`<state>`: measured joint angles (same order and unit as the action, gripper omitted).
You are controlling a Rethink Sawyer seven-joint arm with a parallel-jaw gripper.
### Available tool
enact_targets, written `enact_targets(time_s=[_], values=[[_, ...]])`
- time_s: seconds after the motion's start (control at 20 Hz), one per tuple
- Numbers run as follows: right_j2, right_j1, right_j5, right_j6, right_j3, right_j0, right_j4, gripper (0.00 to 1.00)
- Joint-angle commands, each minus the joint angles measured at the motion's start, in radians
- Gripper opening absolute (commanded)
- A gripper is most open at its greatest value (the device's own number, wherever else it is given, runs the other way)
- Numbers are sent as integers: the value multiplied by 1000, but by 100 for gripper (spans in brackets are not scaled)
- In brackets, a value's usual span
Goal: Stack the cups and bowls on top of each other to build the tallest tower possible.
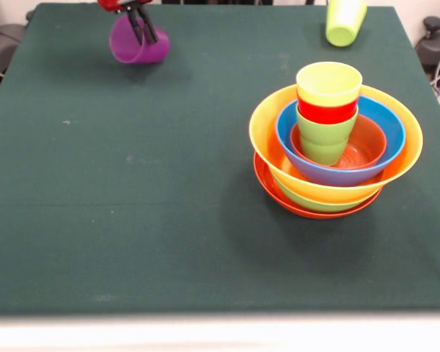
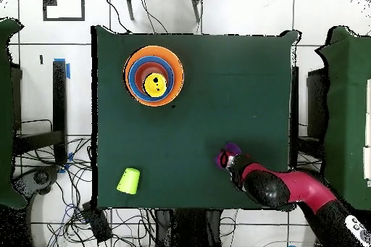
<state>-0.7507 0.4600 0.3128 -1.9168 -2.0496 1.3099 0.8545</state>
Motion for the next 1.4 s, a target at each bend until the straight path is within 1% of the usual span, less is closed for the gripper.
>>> enact_targets(time_s=[0.05, 0.1, 0.15, 0.2, 0.25, 0.3, 0.4, 0.5, 0.55, 0.6, 0.65, 0.7, 0.75, 0.8, 0.85, 0.95, 1.0, 1.05, 1.1, 1.15, 1.25, 1.3, 1.35, 1.4], values=[[94, 403, -14, -175, -50, -254, 12, 0], [135, 480, 5, -199, -34, -314, 29, 0], [146, 520, 31, -188, -20, -336, 25, 0], [198, 559, 22, -219, 5, -393, 60, 0], [244, 579, 6, -243, 30, -437, 93, 0], [284, 580, -12, -268, 55, -474, 112, 0], [363, 558, -49, -296, 109, -537, 128, 0], [514, 536, -125, -391, 193, -667, 199, 0], [562, 519, -152, -403, 224, -705, 208, 0], [626, 498, -183, -436, 258, -754, 204, 0], [727, 469, -242, -469, 310, -832, 221, 0], [787, 442, -277, -477, 349, -875, 202, 0], [869, 402, -324, -488, 399, -934, 180, 0], [975, 345, -416, -461, 446, -996, 104, 0], [1121, 259, -538, -415, 481, -1071, -43, 0], [1260, 152, -747, -270, 448, -1130, -343, 0], [1226, 154, -819, -219, 413, -1102, -415, 0], [1210, 146, -876, -188, 394, -1089, -468, 0], [1184, 142, -904, -183, 386, -1073, -487, 0], [1144, 143, -926, -185, 383, -1047, -479, 0], [1101, 140, -928, -201, 386, -1026, -469, 0], [1092, 141, -914, -203, 389, -1025, -466, 0], [1084, 168, -919, -212, 358, -1016, -435, 0], [1078, 173, -921, -214, 356, -1015, -429, 0]])
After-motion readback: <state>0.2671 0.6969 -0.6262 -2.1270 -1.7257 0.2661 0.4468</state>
